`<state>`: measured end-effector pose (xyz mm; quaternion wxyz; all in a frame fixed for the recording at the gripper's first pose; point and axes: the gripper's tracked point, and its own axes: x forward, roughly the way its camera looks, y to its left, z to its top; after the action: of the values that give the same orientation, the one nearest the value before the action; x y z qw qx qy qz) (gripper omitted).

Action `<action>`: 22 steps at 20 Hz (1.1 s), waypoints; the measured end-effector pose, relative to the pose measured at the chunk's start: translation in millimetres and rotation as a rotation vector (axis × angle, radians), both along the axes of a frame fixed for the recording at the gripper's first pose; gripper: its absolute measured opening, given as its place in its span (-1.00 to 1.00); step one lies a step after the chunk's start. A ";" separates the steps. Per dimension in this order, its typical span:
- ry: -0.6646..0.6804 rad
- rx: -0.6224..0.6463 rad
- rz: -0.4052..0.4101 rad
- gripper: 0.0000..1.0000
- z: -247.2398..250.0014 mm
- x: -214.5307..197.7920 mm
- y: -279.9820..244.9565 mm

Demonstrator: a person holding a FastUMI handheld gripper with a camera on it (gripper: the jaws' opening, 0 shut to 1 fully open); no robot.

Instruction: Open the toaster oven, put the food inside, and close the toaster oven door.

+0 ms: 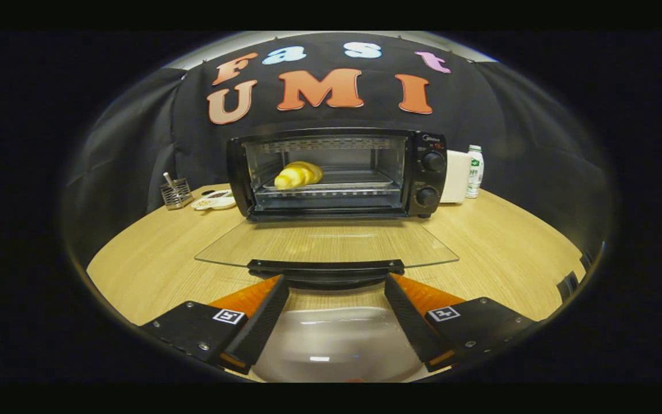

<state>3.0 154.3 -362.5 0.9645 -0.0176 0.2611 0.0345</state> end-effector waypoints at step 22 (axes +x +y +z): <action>-0.189 0.089 0.002 0.98 112.7 60.1 4.4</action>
<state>63.1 158.7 -249.8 0.9846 0.0220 0.1672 0.0453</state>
